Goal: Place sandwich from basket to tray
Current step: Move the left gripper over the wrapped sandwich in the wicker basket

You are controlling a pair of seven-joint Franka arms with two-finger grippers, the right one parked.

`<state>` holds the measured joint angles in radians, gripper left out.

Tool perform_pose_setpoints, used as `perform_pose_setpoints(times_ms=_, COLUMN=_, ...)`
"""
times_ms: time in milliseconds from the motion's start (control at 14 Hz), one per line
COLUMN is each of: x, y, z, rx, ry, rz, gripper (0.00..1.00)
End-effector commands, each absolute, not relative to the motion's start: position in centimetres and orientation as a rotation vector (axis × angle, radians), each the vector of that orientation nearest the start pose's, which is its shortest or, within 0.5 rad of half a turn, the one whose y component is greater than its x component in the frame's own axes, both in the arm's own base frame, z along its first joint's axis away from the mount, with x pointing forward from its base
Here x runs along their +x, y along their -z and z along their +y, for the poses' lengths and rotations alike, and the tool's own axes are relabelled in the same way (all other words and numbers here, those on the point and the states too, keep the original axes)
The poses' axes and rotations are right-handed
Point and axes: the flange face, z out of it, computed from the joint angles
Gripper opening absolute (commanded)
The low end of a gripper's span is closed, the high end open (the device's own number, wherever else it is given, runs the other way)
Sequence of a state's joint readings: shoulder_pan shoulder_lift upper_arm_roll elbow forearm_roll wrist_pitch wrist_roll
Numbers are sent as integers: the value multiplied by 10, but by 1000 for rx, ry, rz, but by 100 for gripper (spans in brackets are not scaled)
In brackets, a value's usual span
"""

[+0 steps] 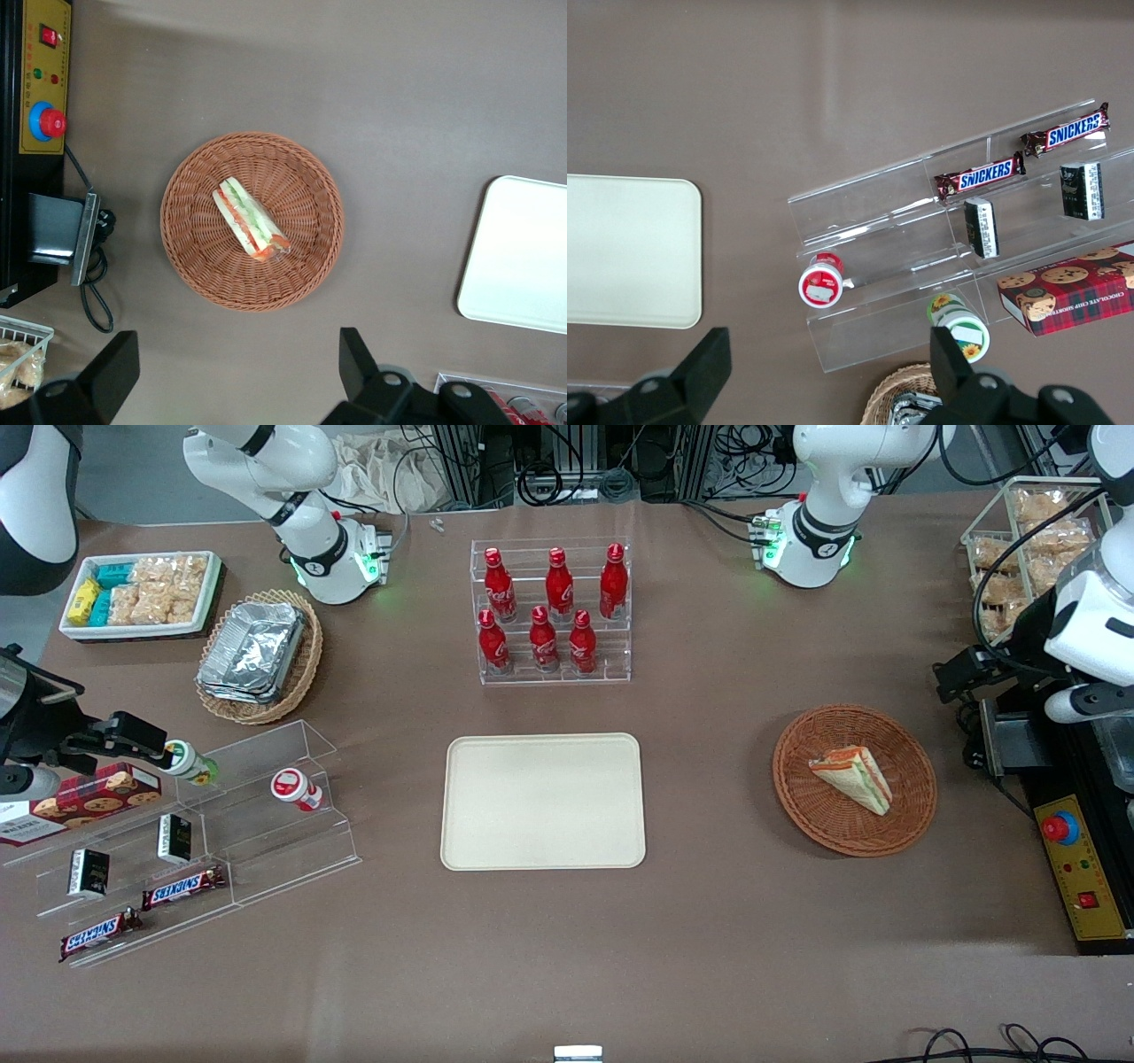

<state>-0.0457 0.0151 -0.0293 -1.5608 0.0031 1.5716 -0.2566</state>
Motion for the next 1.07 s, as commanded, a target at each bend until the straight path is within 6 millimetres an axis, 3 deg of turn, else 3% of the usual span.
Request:
perform_pose_setpoints(times_ms=0, x=564, y=-622, z=-37, rx=-3137, ry=-31, rz=-284, gripper=100)
perform_pose_setpoints(times_ms=357, x=569, y=-588, z=-37, rx=-3089, ry=-128, rz=-392, gripper=100)
perform_pose_setpoints(times_ms=643, x=564, y=-530, z=-48, rx=-2879, ry=-209, rz=-1066, gripper=100)
perform_pose_setpoints(times_ms=857, x=554, y=-478, z=-49, rx=-2822, ry=-124, rz=-1267, gripper=99)
perform_pose_setpoints(times_ms=1000, x=552, y=-457, z=-49, rx=-2770, ry=-71, rz=-1402, gripper=98)
